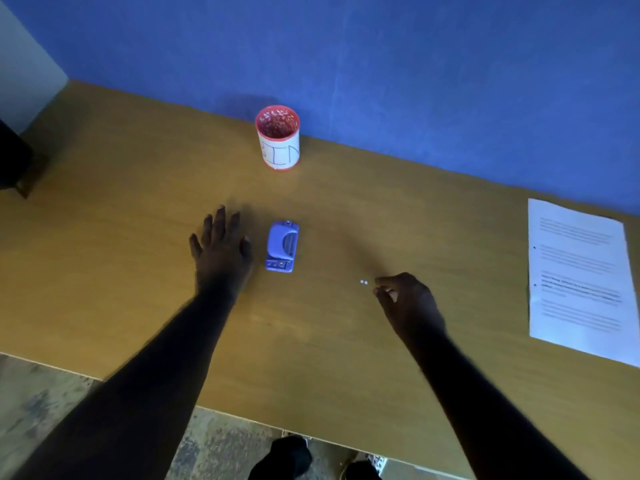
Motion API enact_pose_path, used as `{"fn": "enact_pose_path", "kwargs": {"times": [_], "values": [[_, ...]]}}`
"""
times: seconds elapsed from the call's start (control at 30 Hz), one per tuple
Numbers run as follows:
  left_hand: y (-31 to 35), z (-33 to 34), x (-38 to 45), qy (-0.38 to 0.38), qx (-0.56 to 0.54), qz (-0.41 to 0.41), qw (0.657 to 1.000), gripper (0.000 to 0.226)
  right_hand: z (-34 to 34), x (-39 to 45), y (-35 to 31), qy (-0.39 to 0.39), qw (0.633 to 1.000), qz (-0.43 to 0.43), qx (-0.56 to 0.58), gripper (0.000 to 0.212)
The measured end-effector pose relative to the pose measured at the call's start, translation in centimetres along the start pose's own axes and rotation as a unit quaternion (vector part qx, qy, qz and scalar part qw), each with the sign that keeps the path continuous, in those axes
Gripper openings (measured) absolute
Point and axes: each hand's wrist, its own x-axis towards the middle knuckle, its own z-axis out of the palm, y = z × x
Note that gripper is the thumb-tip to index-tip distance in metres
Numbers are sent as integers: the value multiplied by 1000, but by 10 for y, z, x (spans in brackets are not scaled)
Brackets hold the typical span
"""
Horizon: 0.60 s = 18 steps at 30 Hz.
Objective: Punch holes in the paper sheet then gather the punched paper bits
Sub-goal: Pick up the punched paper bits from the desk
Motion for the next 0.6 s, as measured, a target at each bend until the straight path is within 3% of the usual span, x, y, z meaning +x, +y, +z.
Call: {"fn": "enact_pose_path", "kwargs": {"times": [0.23, 0.6], "values": [[-8, 13, -16, 8, -10, 0, 1000, 52, 24, -13, -12, 20, 993, -9, -118, 33], [-10, 20, -15, 15, -34, 9, 999, 50, 18, 7, -17, 20, 998, 10, -64, 22]]}}
